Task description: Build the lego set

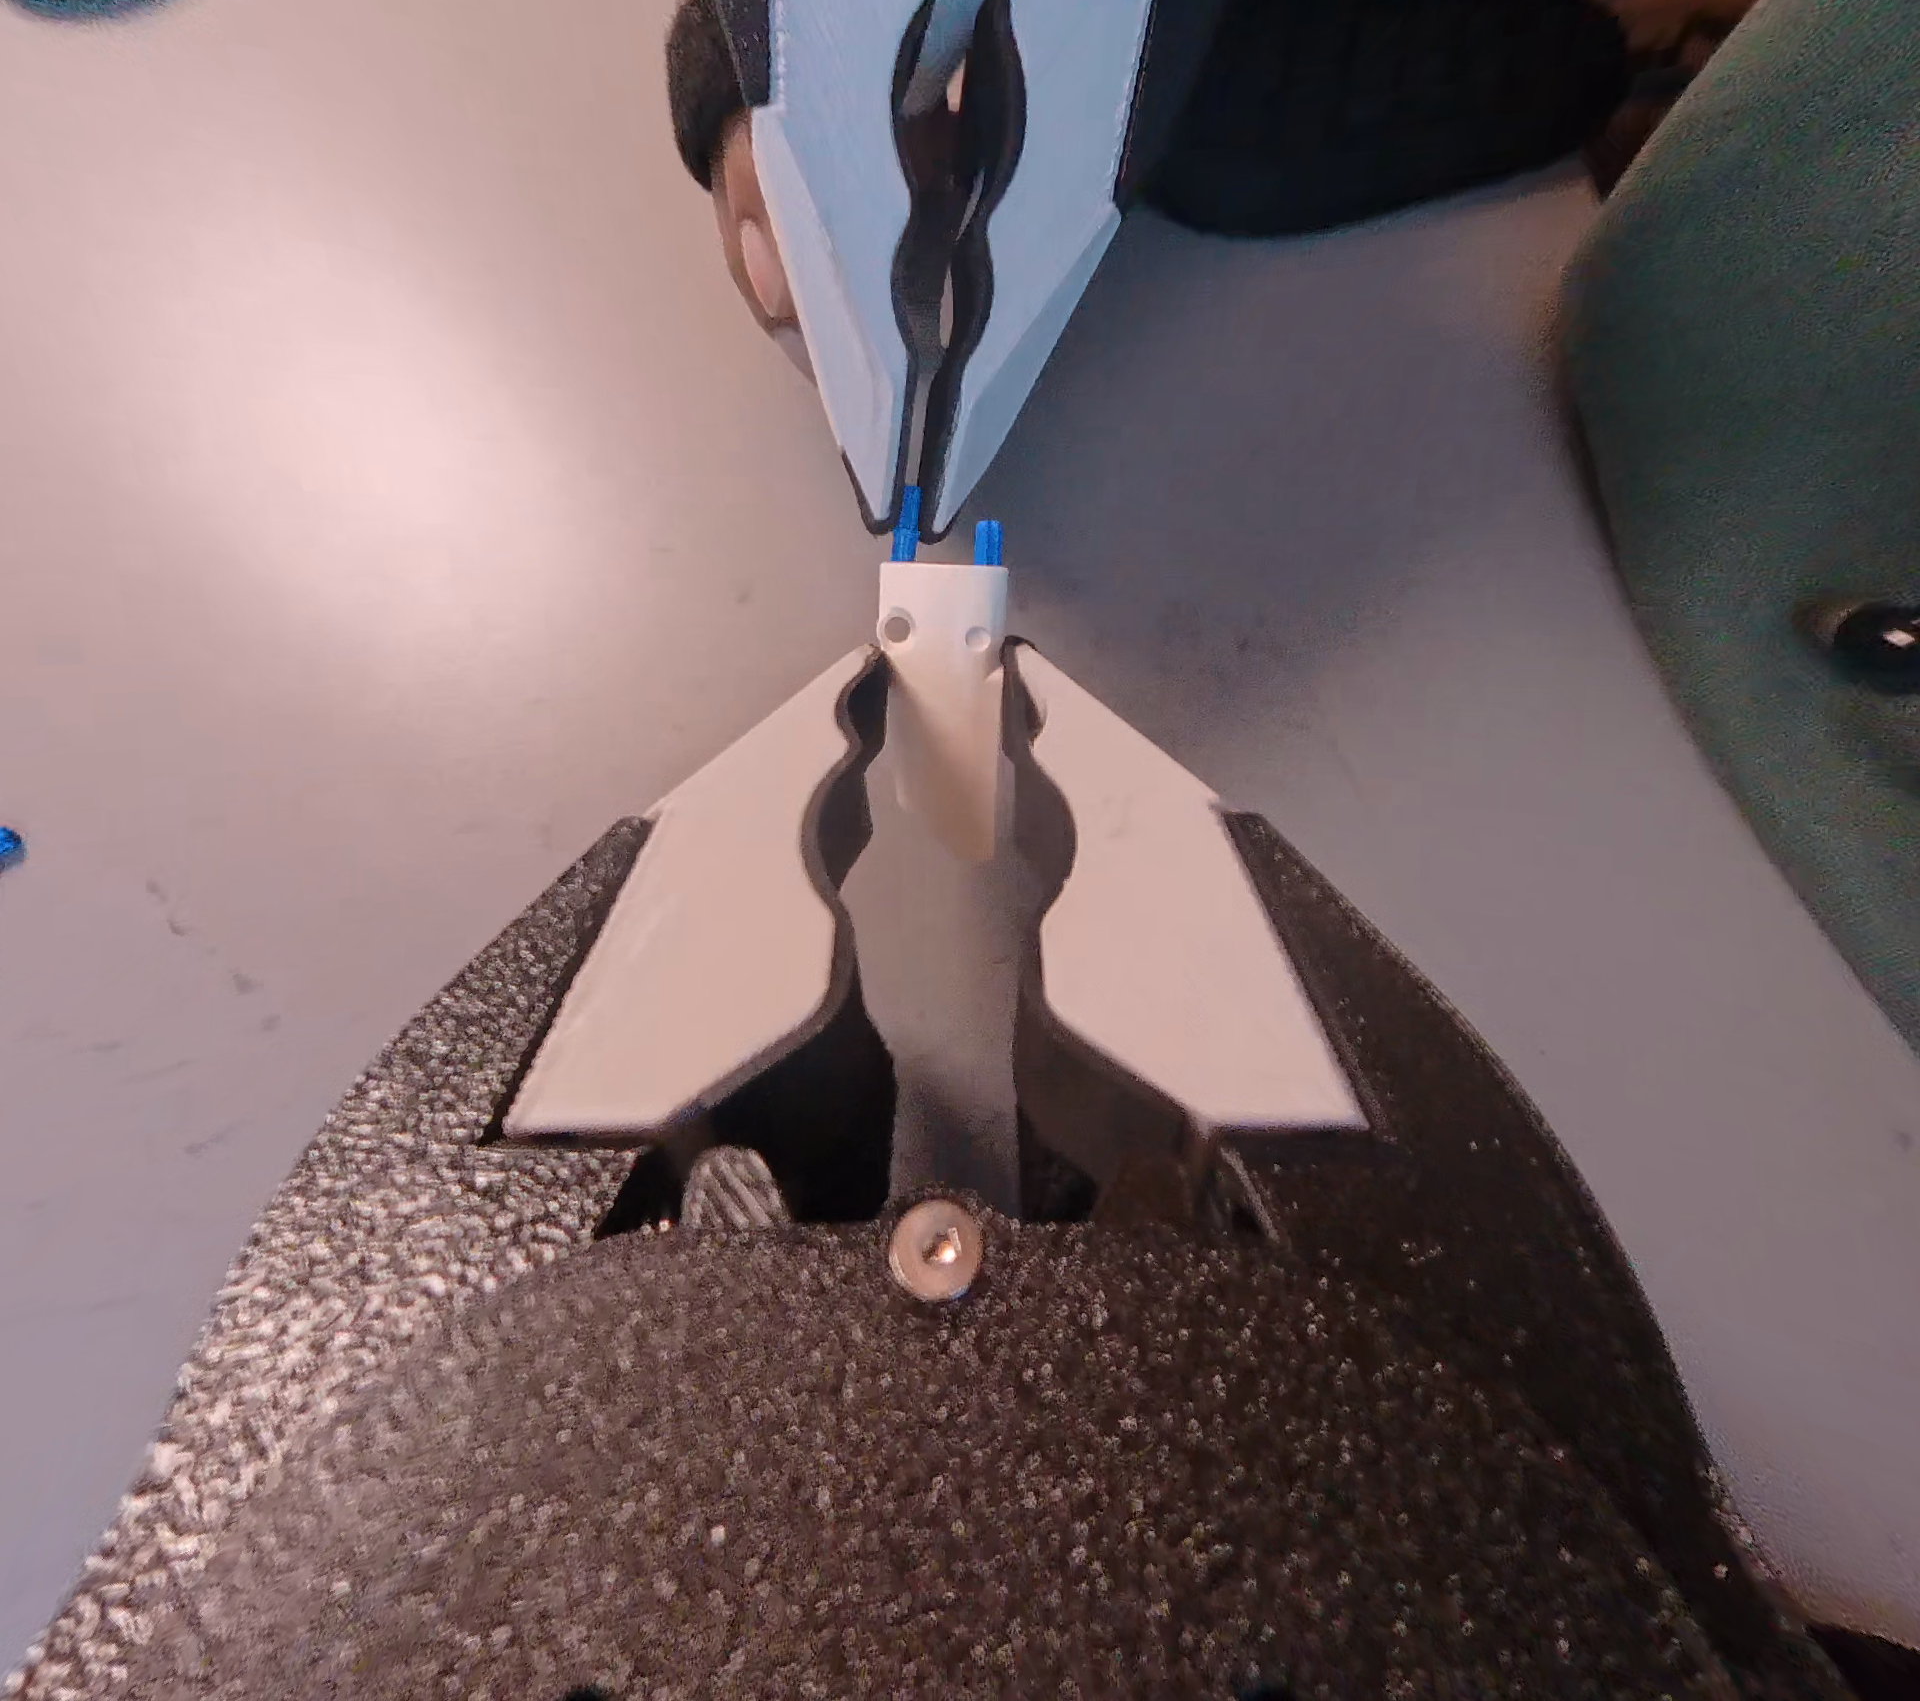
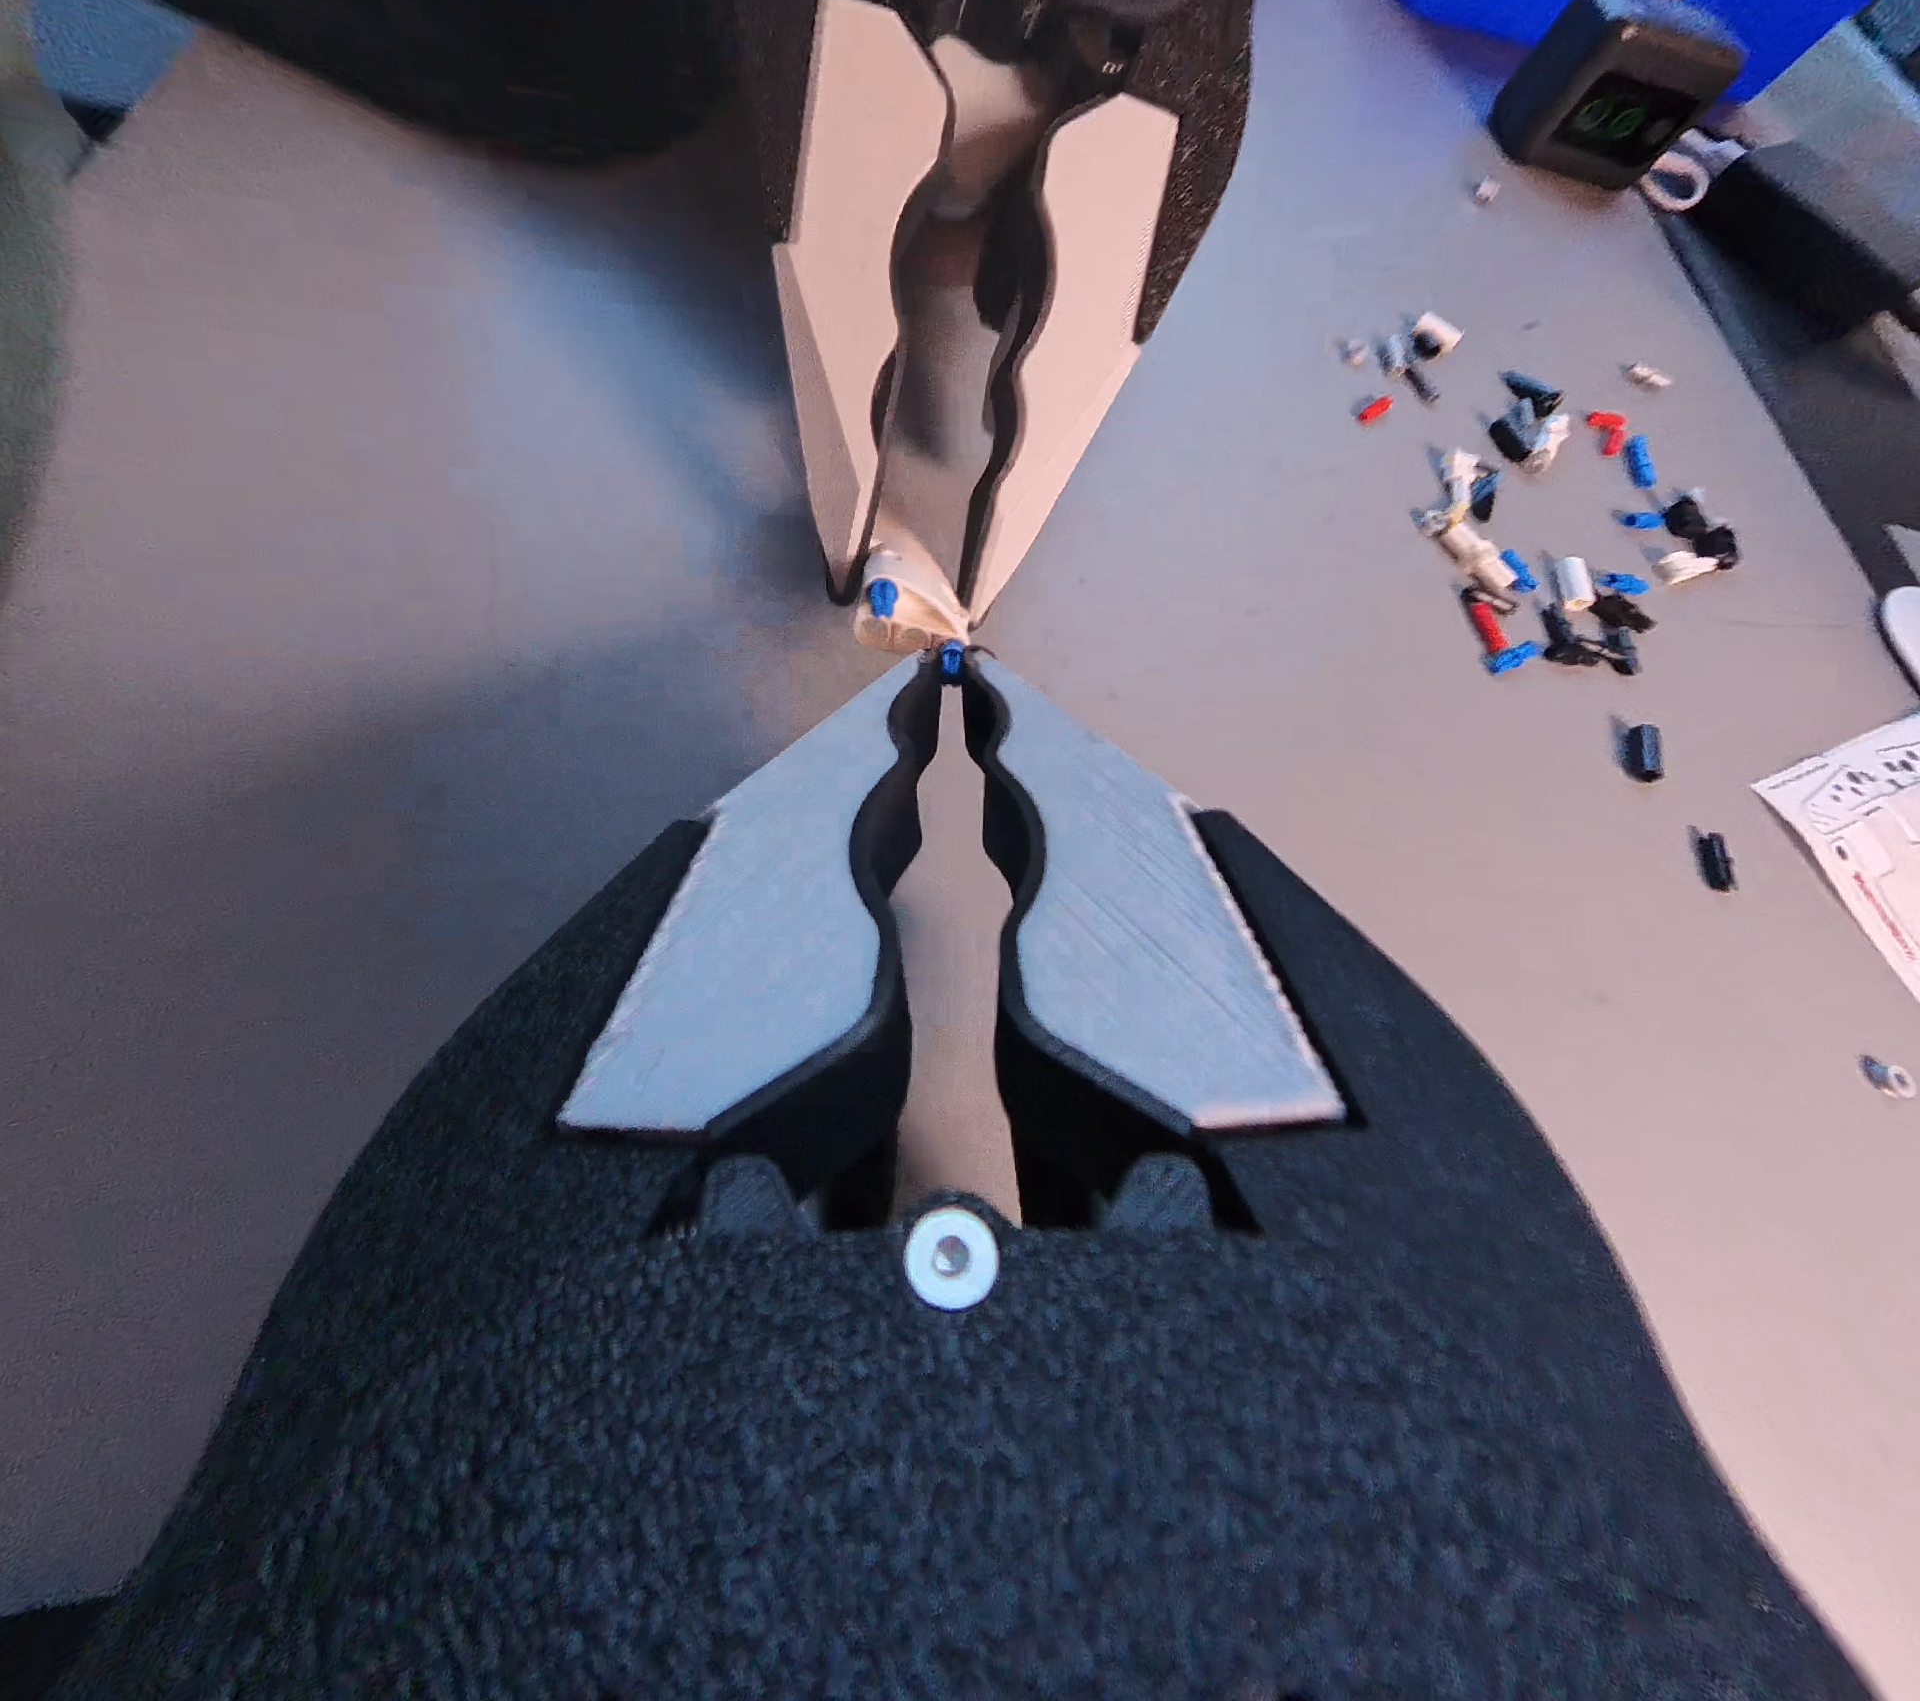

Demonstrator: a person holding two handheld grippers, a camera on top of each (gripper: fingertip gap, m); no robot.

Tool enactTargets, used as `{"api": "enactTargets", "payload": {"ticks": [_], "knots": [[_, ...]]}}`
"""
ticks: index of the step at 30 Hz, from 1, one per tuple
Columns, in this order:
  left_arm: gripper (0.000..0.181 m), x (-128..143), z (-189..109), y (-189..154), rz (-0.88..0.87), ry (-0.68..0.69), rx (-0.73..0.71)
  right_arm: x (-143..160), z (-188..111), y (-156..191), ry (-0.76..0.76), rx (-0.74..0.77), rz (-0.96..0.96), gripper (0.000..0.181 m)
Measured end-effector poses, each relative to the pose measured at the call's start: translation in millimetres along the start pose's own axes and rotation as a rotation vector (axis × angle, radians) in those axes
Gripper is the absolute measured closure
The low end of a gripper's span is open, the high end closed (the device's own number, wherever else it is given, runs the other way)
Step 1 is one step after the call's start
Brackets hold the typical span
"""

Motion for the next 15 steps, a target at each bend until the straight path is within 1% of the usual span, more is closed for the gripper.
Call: {"api": "enactTargets", "payload": {"ticks": [2,5,7,11,15], "knots": [[0.161,-5.6,-6.6,0.8,-0.028,-0.081,0.030,-6.5,-6.4,-4.9,-0.084,0.005,0.060,0.178],[0.160,-4.2,-1.3,-2.4,0.000,-0.042,0.033,-2.3,-3.9,-2.3,-0.046,-0.046,0.075,0.178],[0.161,-4.9,-0.4,-3.5,0.006,-0.043,0.032,-2.4,-3.2,-1.2,-0.038,-0.062,0.074,0.178],[0.161,-7.4,-4.3,-2.7,-0.004,-0.082,0.036,-4.6,-4.6,-3.8,-0.074,-0.052,0.100,0.178],[0.161,-10.6,-6.0,-5.7,-0.001,-0.109,0.064,-7.1,-7.7,-4.6,-0.117,-0.107,0.170,0.178]]}}
Point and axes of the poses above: each gripper's, where its closed fingertips meet, z out along the fingers, x out of its underside, y = z × x across the jaws, the point moved 7 cm from there along -z, back along the fingers, and after that the axes turned 4 degrees about -z, right-handed, at the moved point
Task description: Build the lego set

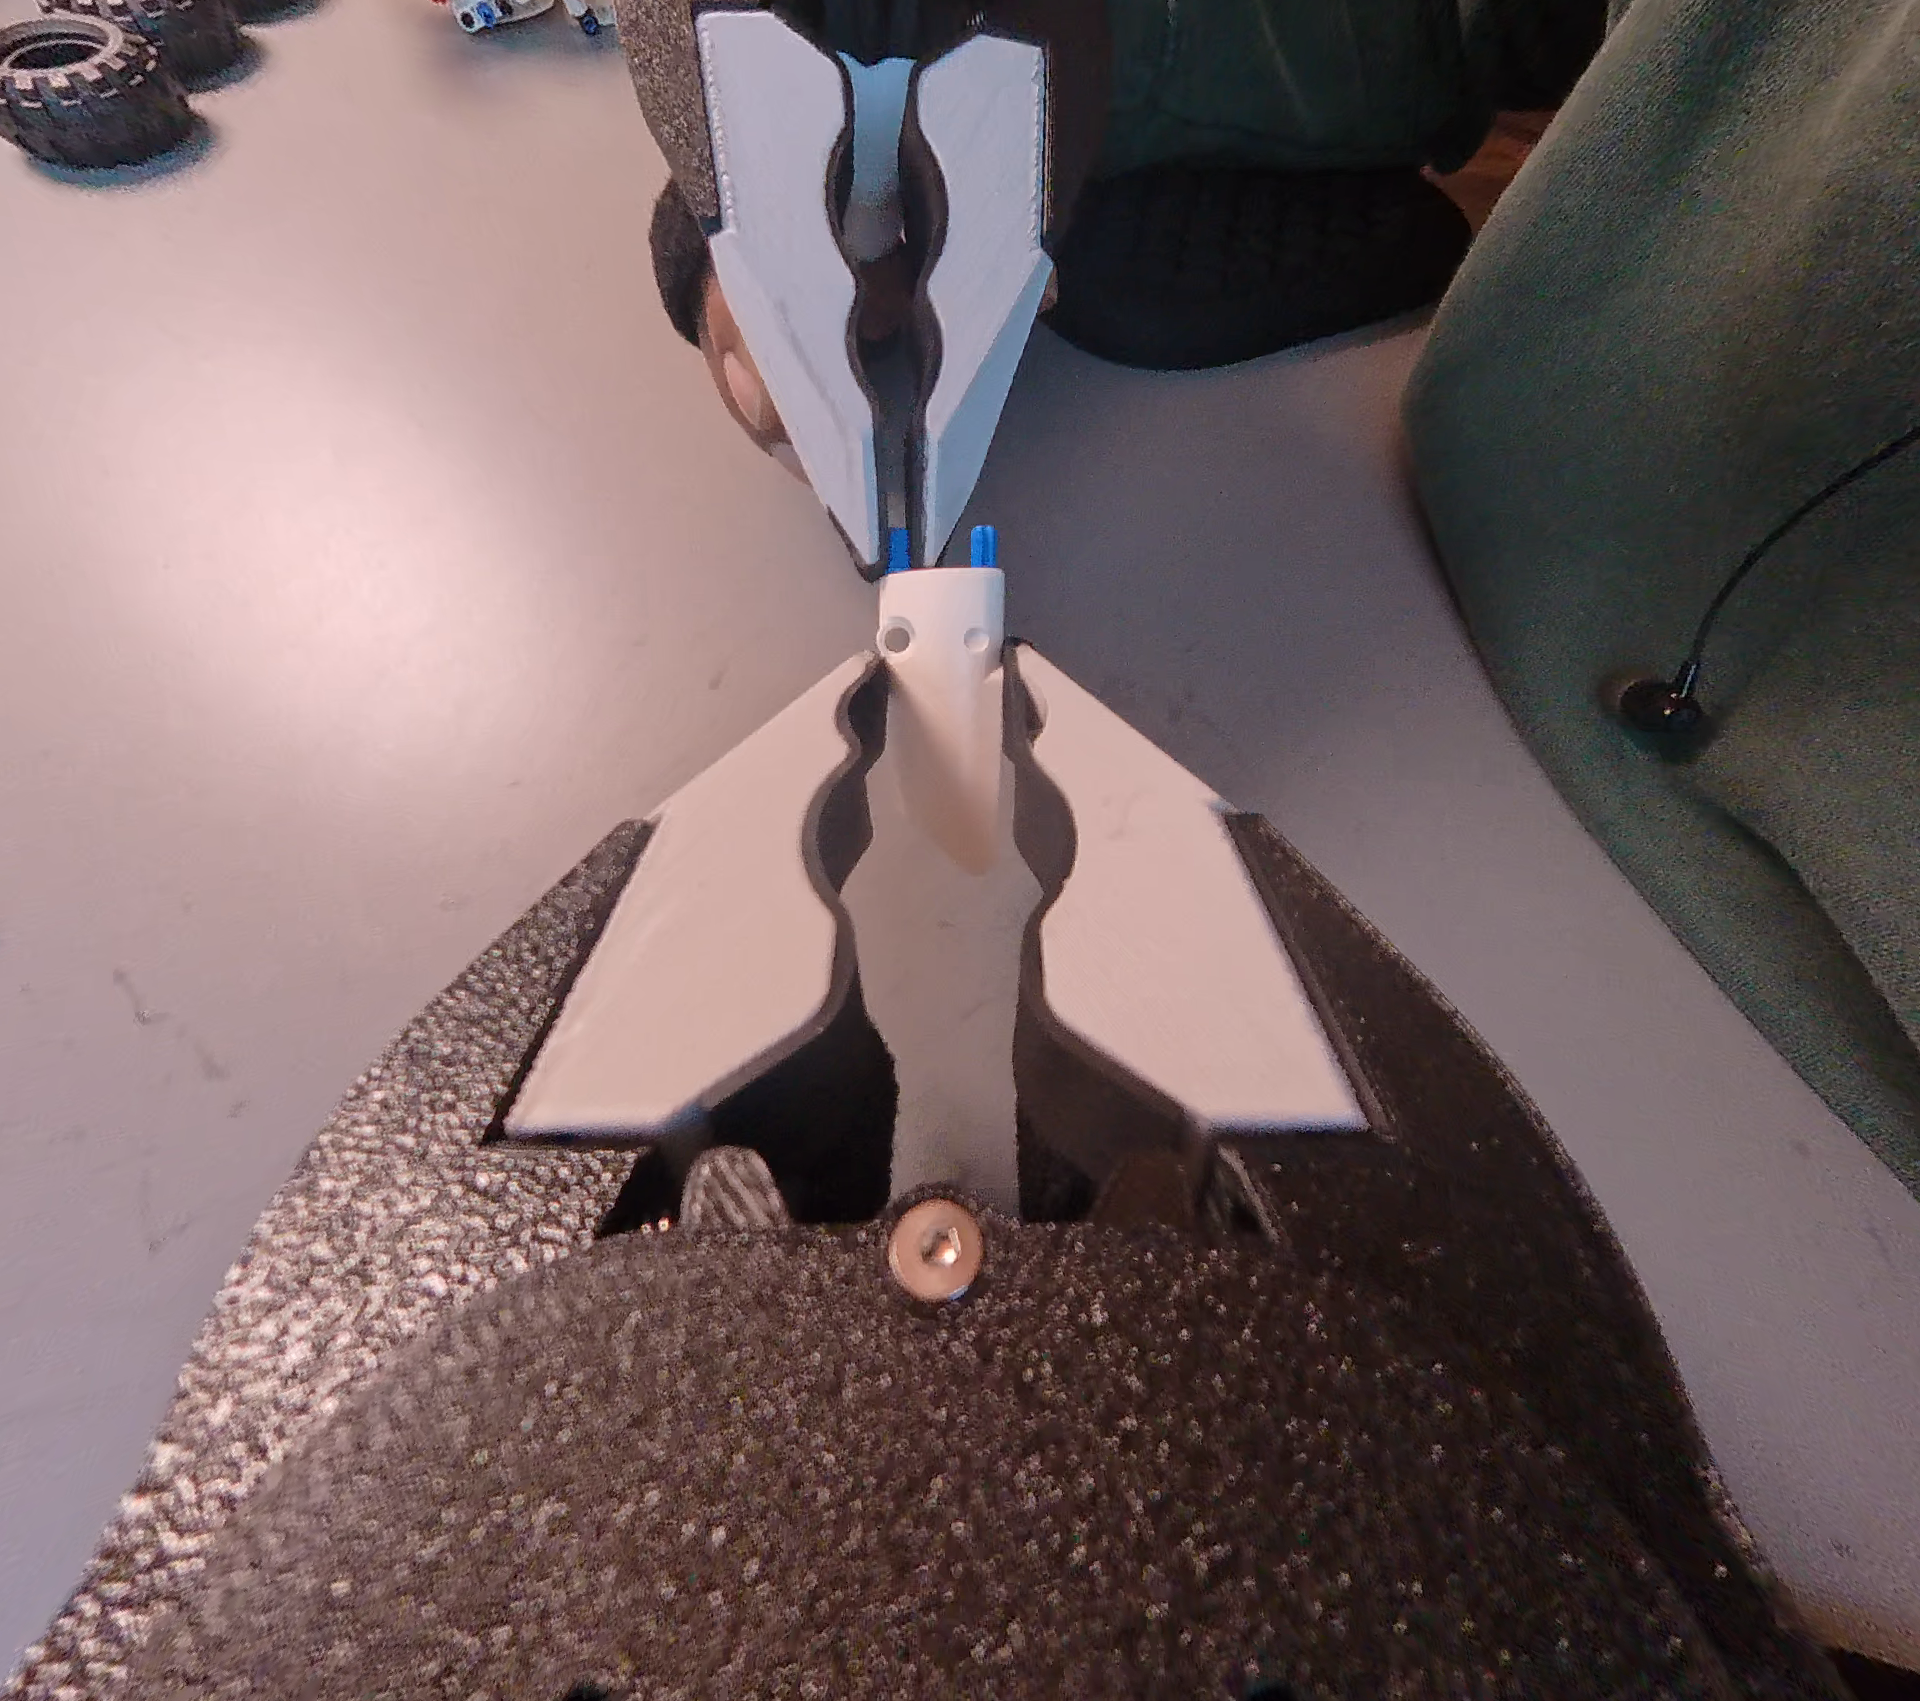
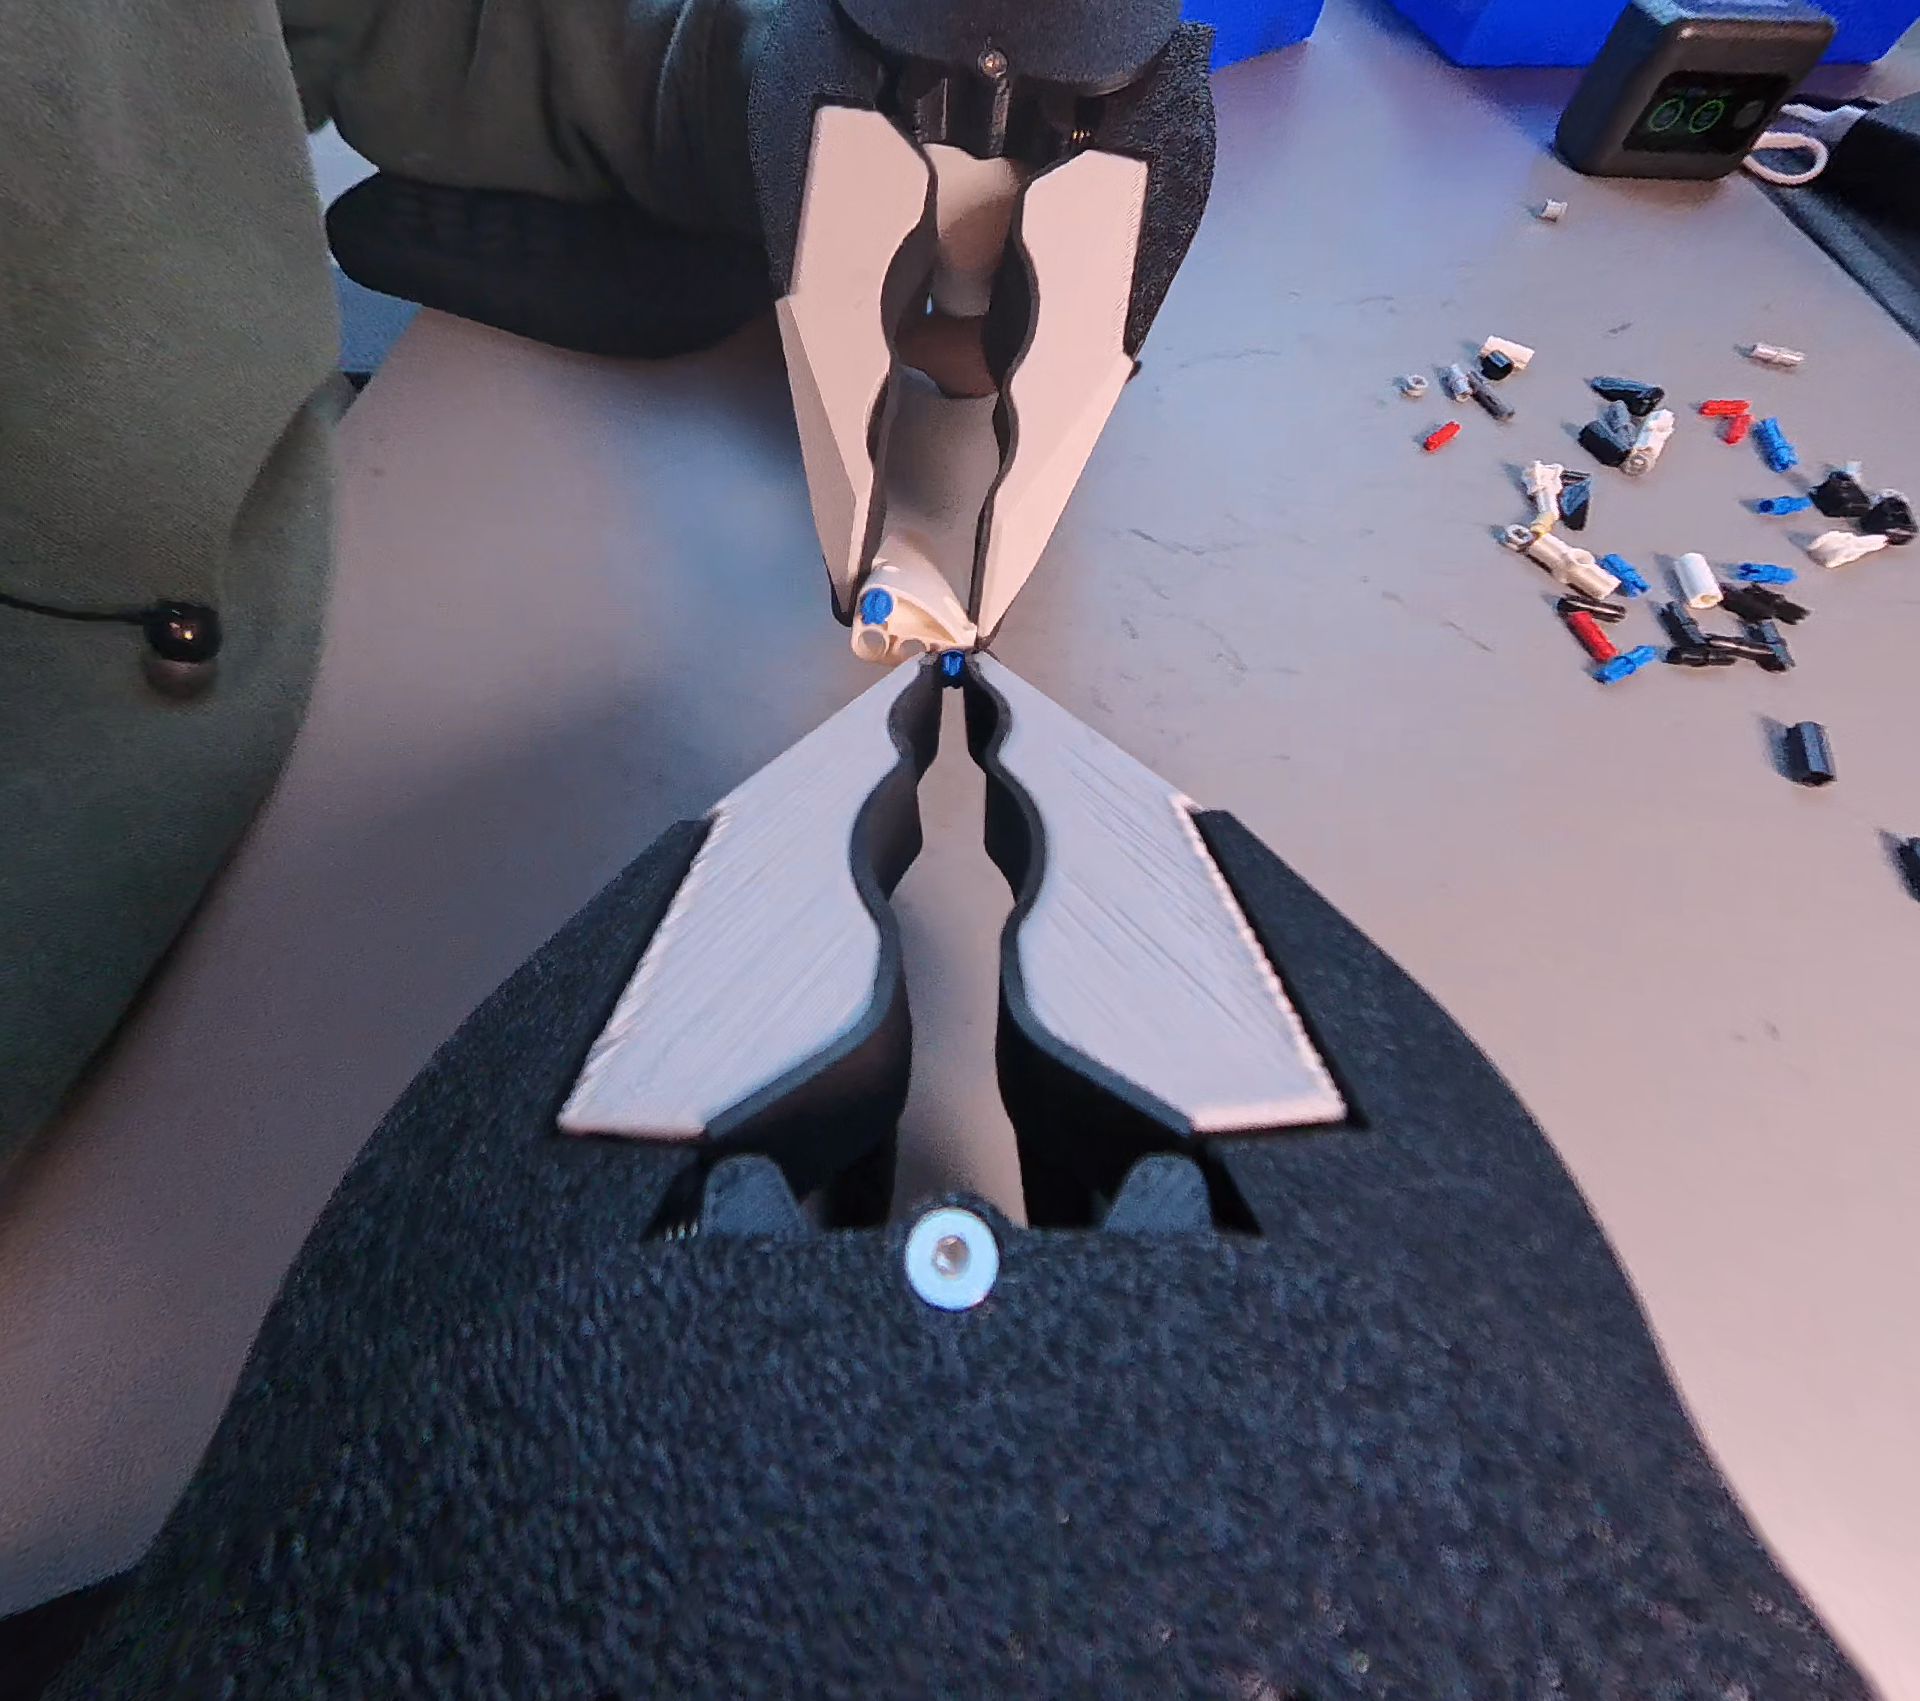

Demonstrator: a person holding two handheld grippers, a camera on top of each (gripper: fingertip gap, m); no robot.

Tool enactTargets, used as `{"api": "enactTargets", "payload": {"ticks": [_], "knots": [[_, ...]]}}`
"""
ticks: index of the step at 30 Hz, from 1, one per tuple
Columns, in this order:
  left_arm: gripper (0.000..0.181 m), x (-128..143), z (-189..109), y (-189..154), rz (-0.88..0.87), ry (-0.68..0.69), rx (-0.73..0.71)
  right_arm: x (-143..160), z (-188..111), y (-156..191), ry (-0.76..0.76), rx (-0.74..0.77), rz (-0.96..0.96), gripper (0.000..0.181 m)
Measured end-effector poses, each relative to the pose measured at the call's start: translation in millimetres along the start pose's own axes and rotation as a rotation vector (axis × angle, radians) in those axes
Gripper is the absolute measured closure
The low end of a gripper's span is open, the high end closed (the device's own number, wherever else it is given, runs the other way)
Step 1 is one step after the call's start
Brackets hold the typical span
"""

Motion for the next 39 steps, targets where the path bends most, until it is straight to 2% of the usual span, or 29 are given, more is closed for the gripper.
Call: {"api": "enactTargets", "payload": {"ticks": [5,6,10,23,33,39], "knots": [[0.160,-5.3,-3.6,3.5,-0.004,-0.011,-0.008,-3.4,-4.5,-2.8,-0.041,0.033,0.011,0.177],[0.160,-6.7,-4.3,3.2,0.001,-0.012,-0.016,-4.7,-6.6,-2.7,-0.049,0.030,0.007,0.171],[0.160,-6.0,-4.5,0.1,0.018,0.002,-0.032,-5.8,-7.6,-0.4,-0.037,0.039,-0.016,0.178],[0.160,-2.1,-0.9,-0.7,0.020,0.041,-0.029,-4.6,-6.3,2.3,-0.006,0.037,-0.035,0.178],[0.161,-4.6,0.0,-2.8,0.021,-0.008,-0.021,-8.2,-6.1,0.6,-0.041,0.027,-0.018,0.179],[0.160,-0.4,3.1,-2.9,0.026,0.029,-0.017,-4.0,-4.3,2.0,-0.009,0.007,-0.004,0.179]]}}
Point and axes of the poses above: each gripper's, where its closed fingertips meet, z out along the fingers, x out of its underside, y = z × x across the jaws, the point moved 7 cm from there along -z, back along the fingers, and after that the axes turned 4 degrees about -z, right-handed, at the moved point
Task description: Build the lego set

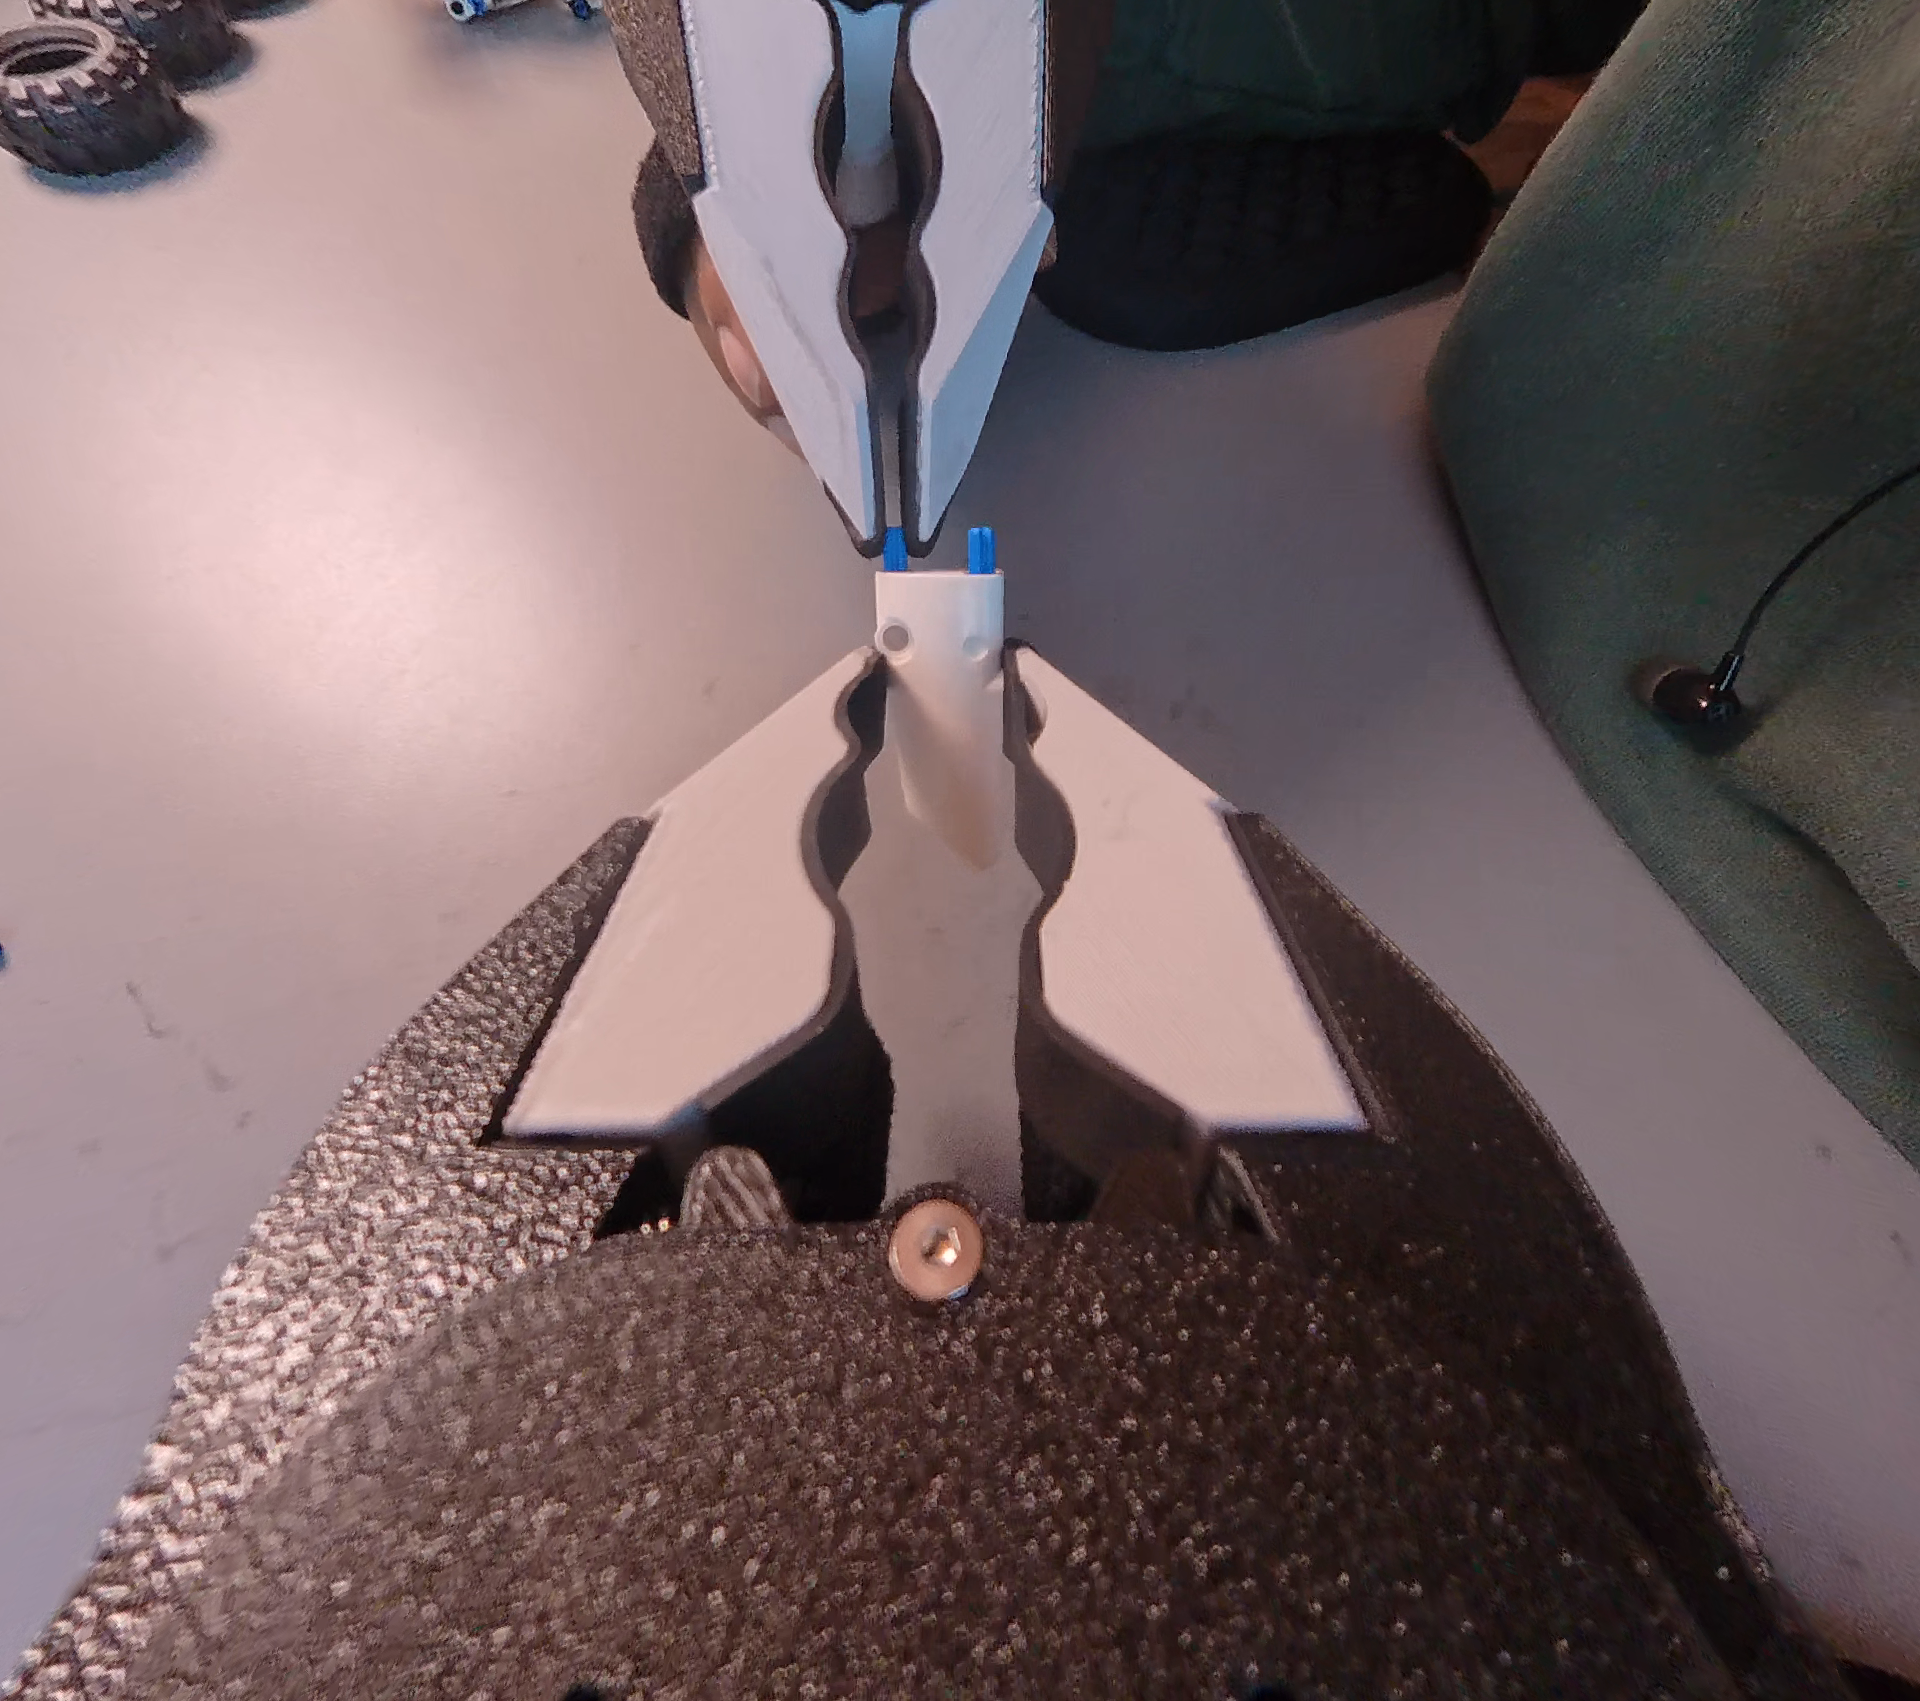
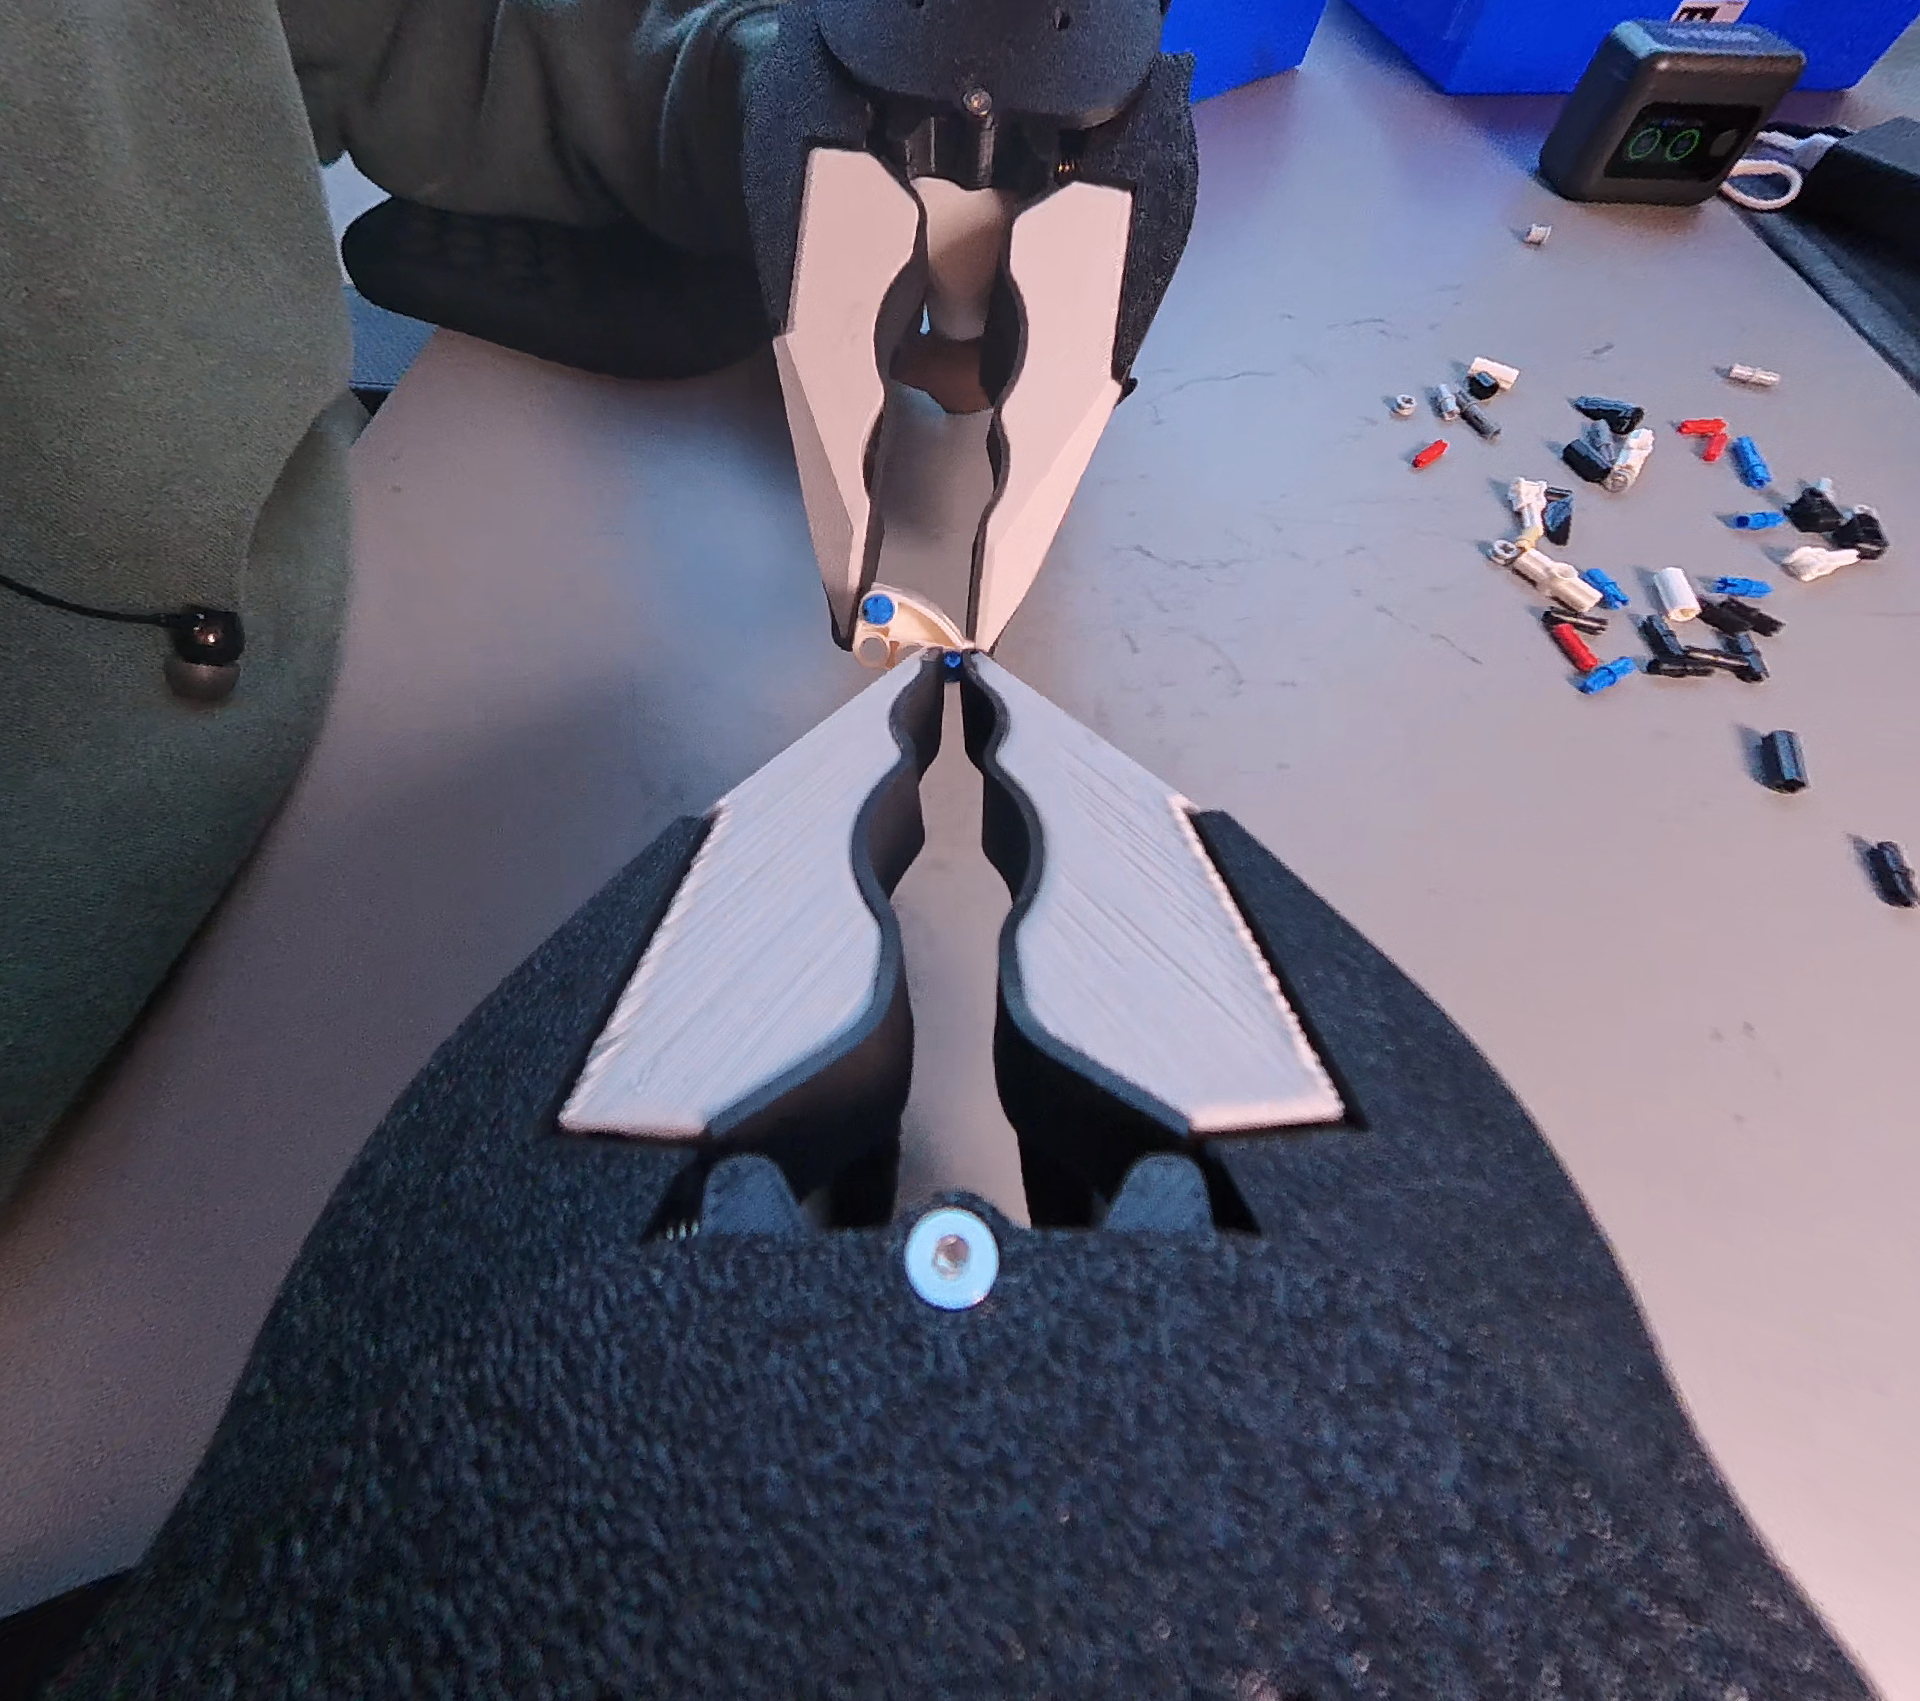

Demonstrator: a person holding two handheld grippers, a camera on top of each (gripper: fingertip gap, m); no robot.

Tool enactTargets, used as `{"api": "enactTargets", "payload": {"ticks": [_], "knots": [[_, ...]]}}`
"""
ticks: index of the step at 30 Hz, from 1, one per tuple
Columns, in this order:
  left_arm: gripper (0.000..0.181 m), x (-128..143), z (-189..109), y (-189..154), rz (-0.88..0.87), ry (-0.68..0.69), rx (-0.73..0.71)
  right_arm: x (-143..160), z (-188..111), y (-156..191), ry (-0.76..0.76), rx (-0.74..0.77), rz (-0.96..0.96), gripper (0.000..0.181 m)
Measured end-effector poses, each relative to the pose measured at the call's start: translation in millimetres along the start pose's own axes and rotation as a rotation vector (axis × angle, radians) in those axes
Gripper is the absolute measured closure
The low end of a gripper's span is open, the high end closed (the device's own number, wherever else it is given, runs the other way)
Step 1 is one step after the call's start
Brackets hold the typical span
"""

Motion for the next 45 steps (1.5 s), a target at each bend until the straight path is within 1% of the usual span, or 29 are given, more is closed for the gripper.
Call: {"api": "enactTargets", "payload": {"ticks": [1,4,6,10,14,18,19,22,23,25,28,29,31,33,36,42,44,45], "knots": [[0.160,3,1,1,-0.002,0.029,0.002,2,2,0,0.017,0.001,0.001,0.179],[0.159,11,3,6,0.069,0.123,-0.065,9,8,0,0.075,0.031,-0.016,0.177],[0.159,19,3,9,0.104,0.194,-0.110,9,7,1,0.084,0.026,-0.036,0.168],[0.147,21,5,8,0.074,0.217,-0.101,9,8,7,0.133,0.033,-0.094,0.165],[0.134,21,-2,12,0.000,0.177,-0.085,9,13,12,0.174,0.040,-0.136,0.164],[0.128,11,-20,18,-0.068,0.047,-0.126,14,16,10,0.223,0.074,-0.153,0.163],[0.129,9,-24,19,-0.081,0.020,-0.142,15,17,10,0.232,0.080,-0.154,0.163],[0.141,8,-36,21,-0.095,-0.014,-0.202,18,21,10,0.264,0.084,-0.139,0.160],[0.147,9,-39,20,-0.096,-0.012,-0.216,19,22,10,0.275,0.085,-0.132,0.159],[0.164,10,-42,17,-0.093,-0.013,-0.244,20,27,12,0.301,0.081,-0.113,0.155],[0.179,13,-46,12,-0.085,-0.006,-0.294,17,34,12,0.335,0.111,-0.097,0.148],[0.181,14,-46,11,-0.077,-0.005,-0.316,16,37,11,0.345,0.124,-0.087,0.147],[0.181,15,-47,13,-0.074,0.013,-0.363,17,42,11,0.380,0.133,-0.058,0.147],[0.181,17,-46,16,-0.071,0.027,-0.386,16,46,10,0.392,0.147,-0.026,0.155],[0.181,23,-45,21,-0.089,0.032,-0.409,17,47,5,0.422,0.204,0.020,0.158],[0.169,30,-42,25,-0.128,0.051,-0.407,22,35,-21,0.438,0.436,0.170,0.159],[0.166,31,-40,25,-0.129,0.066,-0.405,25,32,-25,0.458,0.482,0.196,0.159],[0.165,31,-39,25,-0.126,0.070,-0.406,26,33,-24,0.459,0.480,0.199,0.158]]}}
Point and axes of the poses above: each gripper's, where its closed fingertips meet, z out along the fingers, x out of its underside, y = z × x across the jaws, the point moved 7 cm from there along -z, back along the fingers, and after that the axes turned 4 degrees about -z, right-handed, at the moved point
